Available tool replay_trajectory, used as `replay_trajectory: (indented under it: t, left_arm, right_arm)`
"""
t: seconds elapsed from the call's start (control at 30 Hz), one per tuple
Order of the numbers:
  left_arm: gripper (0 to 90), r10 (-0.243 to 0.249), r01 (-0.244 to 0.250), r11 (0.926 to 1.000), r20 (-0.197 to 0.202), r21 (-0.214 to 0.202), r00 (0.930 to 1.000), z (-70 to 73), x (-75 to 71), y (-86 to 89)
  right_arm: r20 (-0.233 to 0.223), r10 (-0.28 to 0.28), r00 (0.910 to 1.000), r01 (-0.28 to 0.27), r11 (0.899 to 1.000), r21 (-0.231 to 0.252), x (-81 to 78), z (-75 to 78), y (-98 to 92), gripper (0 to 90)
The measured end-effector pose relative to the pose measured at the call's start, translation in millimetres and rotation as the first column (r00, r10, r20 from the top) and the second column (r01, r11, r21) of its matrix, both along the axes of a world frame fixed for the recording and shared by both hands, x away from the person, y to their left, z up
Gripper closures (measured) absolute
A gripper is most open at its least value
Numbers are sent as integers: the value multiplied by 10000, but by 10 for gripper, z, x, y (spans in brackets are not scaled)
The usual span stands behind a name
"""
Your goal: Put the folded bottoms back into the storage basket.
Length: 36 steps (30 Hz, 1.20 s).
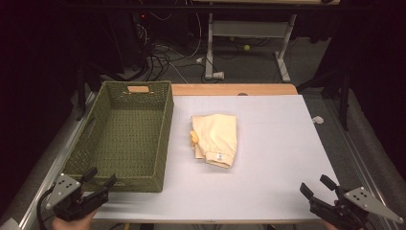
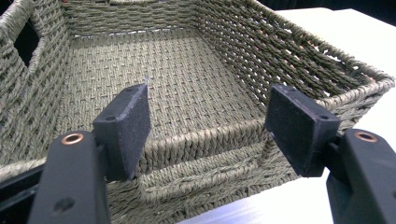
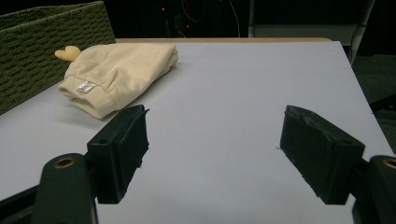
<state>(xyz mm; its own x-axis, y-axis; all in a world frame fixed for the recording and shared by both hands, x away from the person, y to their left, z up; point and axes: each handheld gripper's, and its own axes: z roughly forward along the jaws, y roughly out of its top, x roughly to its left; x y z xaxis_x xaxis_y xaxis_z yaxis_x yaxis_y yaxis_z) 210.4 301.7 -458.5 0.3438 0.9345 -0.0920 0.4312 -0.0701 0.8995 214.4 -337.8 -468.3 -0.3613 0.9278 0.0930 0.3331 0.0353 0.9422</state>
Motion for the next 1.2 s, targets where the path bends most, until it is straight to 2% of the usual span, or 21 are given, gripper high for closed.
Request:
replay_trajectory:
  t: [1.2]
  left_arm:
    - [298, -138, 134, 9994, -120, -306, 9998, 19, 24, 14]
  right_arm:
    - [-124, 193, 9997, -193, 9998, -7, 21, -11, 9, 239]
